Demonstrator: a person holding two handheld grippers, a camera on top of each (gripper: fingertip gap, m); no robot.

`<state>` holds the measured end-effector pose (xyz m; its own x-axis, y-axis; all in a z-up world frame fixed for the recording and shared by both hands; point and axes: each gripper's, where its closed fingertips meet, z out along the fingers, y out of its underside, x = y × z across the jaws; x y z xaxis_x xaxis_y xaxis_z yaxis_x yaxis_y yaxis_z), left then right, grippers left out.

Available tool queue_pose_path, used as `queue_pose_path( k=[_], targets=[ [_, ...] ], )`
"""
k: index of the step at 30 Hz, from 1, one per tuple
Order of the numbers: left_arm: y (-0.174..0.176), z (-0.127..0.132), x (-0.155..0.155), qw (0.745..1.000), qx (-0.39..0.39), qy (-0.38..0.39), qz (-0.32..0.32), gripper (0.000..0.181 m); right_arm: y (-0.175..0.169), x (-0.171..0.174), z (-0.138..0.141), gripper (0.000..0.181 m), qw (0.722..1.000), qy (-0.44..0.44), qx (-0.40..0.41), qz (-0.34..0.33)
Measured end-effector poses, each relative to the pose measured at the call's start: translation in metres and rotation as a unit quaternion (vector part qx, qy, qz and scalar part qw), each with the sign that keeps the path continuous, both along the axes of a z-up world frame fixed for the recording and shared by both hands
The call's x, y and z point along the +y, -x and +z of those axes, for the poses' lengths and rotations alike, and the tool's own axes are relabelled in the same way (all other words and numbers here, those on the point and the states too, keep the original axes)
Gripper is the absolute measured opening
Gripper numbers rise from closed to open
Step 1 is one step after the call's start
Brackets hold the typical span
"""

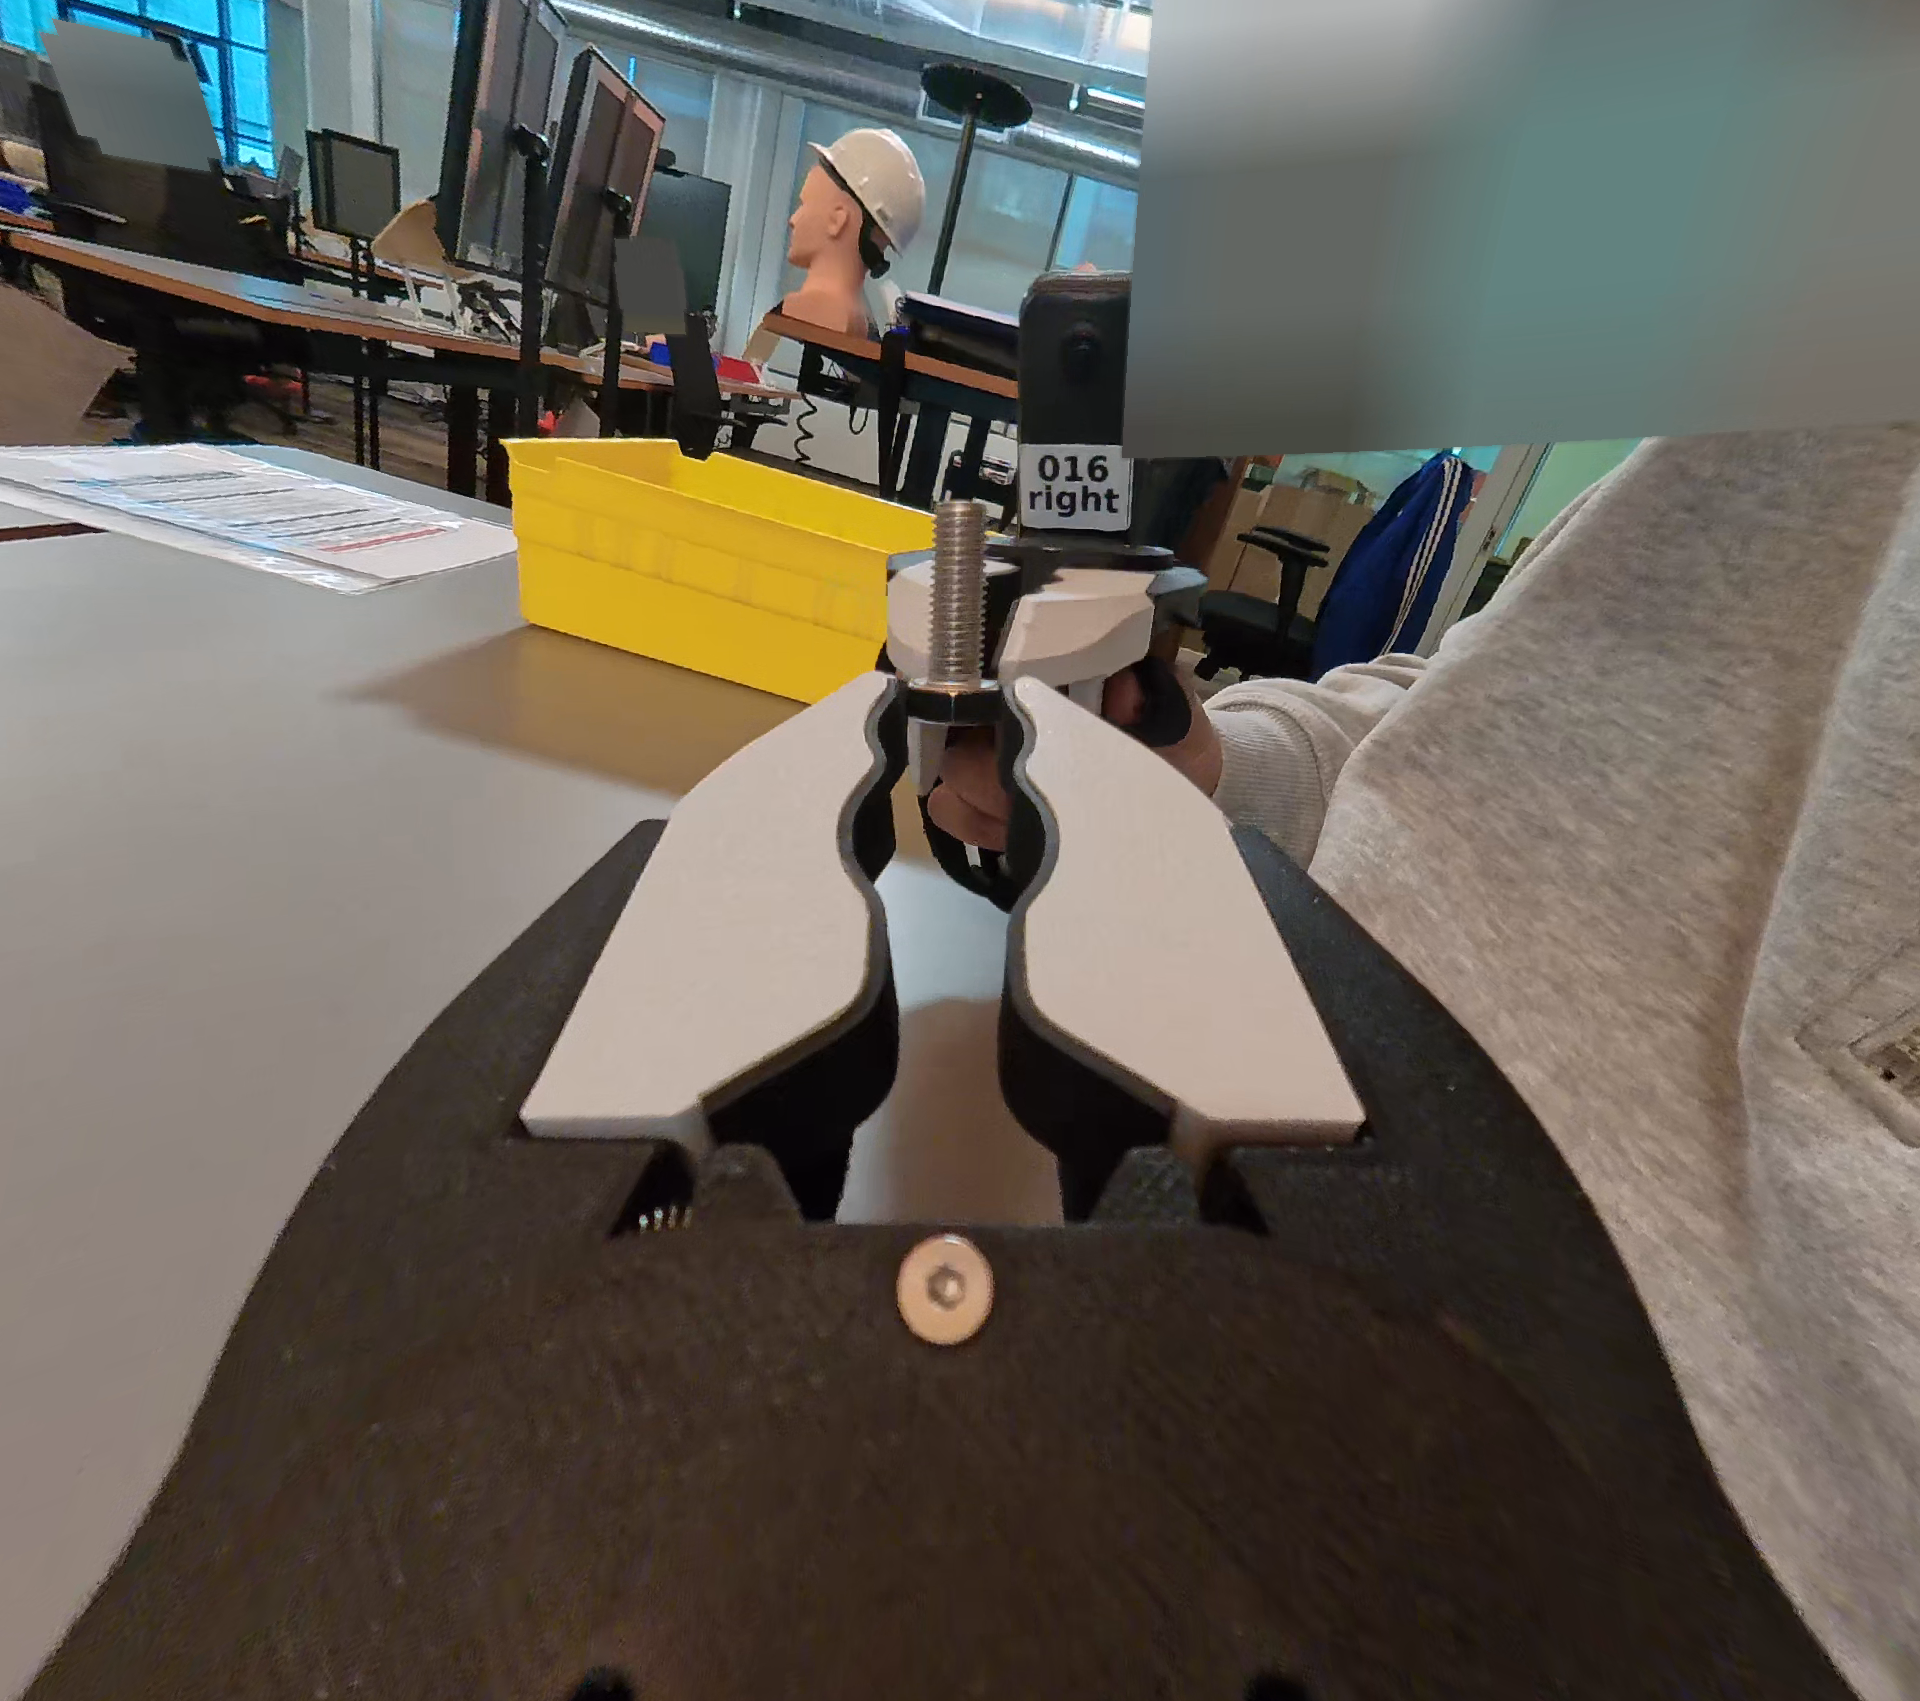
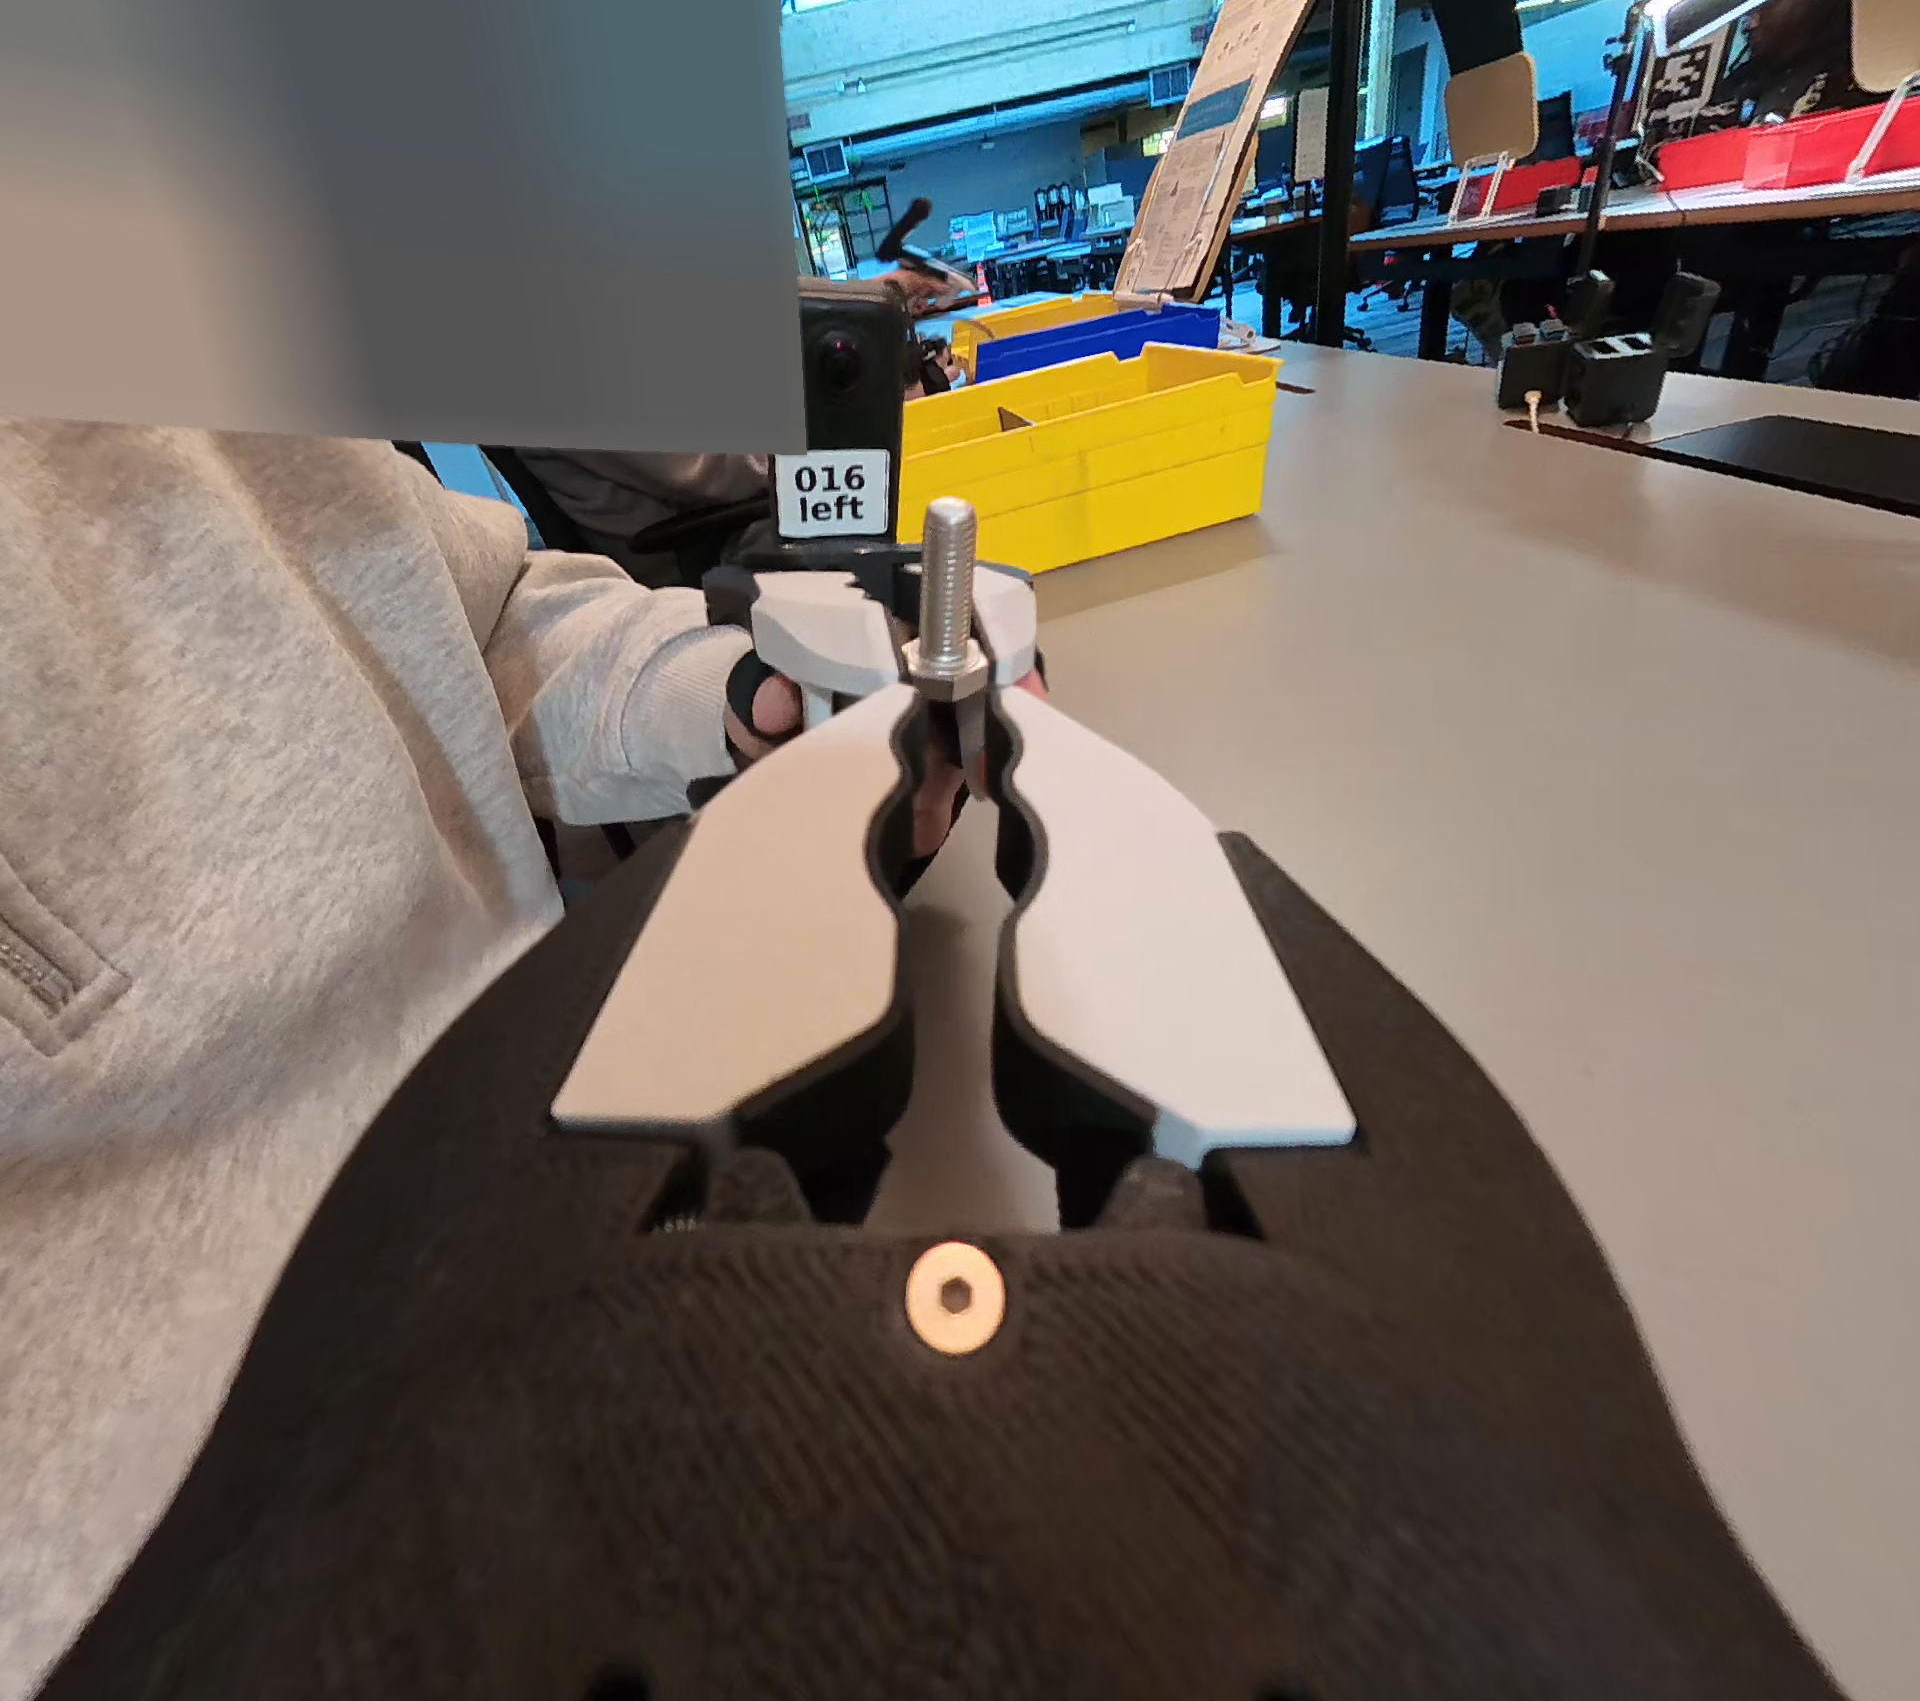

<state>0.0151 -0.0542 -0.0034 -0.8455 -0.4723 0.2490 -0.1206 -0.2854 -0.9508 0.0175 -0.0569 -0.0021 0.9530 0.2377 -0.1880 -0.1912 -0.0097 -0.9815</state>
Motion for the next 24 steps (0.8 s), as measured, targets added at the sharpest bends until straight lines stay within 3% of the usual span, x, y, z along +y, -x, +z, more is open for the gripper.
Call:
queue_pose_path(
  k=[24],
  targets=[
    [0.0067, -0.0016, -0.0055, 1.0, -0.001, -0.002, -0.026, 0.017, 0.0101, 0.0007, -0.0015, 0.0, 1.0, 0.002, 0.003, 0.022]
  ],
)
